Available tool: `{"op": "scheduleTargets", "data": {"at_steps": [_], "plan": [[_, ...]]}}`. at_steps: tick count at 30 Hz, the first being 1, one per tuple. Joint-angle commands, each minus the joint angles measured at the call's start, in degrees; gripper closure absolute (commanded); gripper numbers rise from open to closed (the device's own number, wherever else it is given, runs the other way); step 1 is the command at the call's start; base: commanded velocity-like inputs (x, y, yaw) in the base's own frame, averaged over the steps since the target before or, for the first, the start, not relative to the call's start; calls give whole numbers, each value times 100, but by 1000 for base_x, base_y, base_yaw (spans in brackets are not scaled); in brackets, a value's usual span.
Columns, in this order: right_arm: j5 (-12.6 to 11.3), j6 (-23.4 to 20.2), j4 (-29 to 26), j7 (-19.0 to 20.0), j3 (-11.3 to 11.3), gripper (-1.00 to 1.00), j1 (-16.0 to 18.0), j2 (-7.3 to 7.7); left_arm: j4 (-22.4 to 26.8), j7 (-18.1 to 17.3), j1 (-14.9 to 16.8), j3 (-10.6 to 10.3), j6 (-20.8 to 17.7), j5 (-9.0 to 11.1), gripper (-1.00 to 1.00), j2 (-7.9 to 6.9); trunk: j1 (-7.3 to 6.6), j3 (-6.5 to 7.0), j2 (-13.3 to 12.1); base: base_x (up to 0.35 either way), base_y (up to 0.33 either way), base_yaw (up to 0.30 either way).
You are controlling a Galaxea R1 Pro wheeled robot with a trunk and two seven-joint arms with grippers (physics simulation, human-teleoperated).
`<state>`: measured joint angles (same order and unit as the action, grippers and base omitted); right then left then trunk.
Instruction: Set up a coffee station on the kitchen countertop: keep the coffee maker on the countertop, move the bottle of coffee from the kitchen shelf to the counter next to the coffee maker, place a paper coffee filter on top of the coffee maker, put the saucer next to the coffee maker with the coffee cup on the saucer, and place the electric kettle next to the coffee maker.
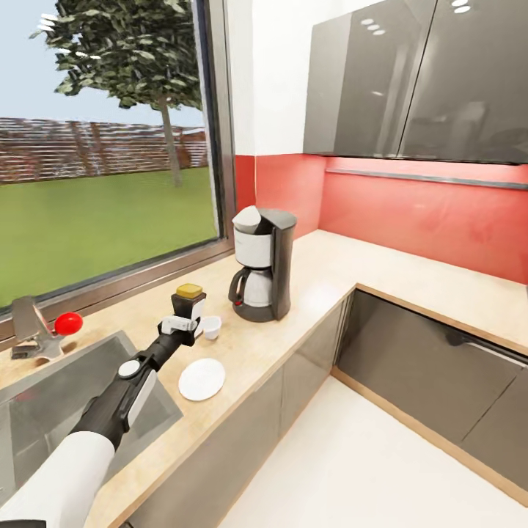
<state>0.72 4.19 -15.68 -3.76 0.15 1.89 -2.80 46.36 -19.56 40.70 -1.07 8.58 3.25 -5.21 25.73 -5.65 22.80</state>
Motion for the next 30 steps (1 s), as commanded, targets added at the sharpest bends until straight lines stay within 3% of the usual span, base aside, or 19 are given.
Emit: {"op": "scheduleTargets", "data": {"at_steps": [1,14,20,24,26,30], "plan": [[7,15,4,-19,2,-100,4,-2,-5,-12,6,-11,11,35,100,-4,5,-12,12,154,-237,209],[7,12,4,-19,3,-100,4,-2,-31,-5,0,-8,5,42,100,-5,5,-12,12,151,-237,264],[7,12,4,-19,2,-100,4,-2,356,32,5,13,-30,14,100,-28,5,-12,12,35,-56,55],[7,17,4,-19,8,-100,4,0,364,530,59,53,-77,6,100,-5,5,-12,12,3,-5,5],[7,19,4,-19,10,-100,4,0,364,981,94,56,-91,7,100,33,5,-12,12,1,-2,2],[7,19,7,-19,16,-100,4,-1,357,1502,187,47,-105,4,100,232,5,-12,12,0,0,0]]}}
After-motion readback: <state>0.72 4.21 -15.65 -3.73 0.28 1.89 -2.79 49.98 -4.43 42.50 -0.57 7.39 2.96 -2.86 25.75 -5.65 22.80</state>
